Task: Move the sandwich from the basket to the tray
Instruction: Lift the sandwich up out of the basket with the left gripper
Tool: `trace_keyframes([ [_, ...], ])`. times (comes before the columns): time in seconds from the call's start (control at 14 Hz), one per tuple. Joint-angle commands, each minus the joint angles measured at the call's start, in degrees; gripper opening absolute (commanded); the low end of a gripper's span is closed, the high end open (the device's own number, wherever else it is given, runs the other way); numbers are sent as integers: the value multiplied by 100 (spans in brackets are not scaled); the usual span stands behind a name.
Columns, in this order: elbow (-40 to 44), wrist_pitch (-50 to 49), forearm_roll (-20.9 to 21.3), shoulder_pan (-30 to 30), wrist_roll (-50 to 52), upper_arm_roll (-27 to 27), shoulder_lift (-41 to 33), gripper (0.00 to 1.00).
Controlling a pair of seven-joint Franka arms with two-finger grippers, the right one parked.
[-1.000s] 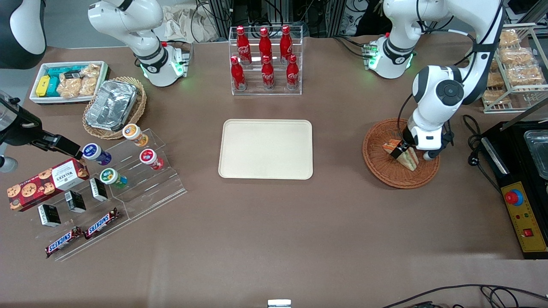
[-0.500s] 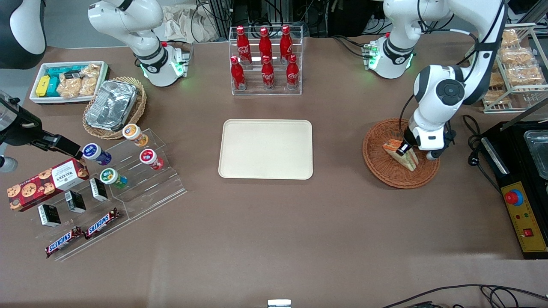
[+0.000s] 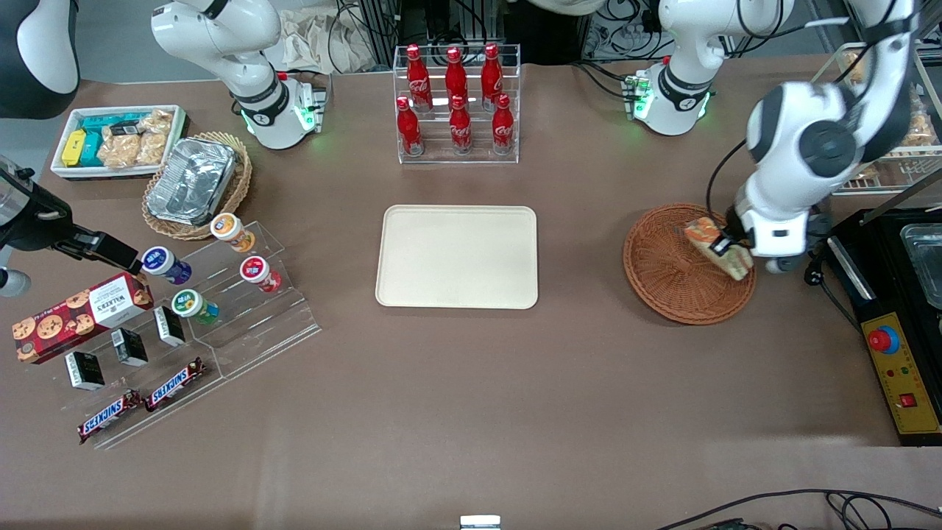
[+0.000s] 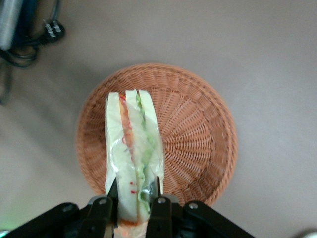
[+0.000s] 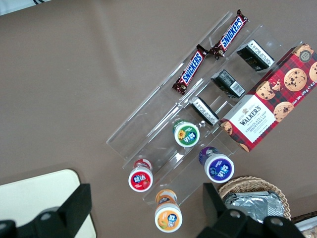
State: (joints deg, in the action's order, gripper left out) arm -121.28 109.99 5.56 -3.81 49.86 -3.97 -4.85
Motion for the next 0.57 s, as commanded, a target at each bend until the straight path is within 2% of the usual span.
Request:
trace_keyframes([
  [0.0,1384,-1283,-238,21,-617,10,151,0],
  [0.36,2598,-2647,-406,21,-1634,-8,125,0],
  [0.5,2653,-2746,-564,-14,-2224,-16,99,0],
])
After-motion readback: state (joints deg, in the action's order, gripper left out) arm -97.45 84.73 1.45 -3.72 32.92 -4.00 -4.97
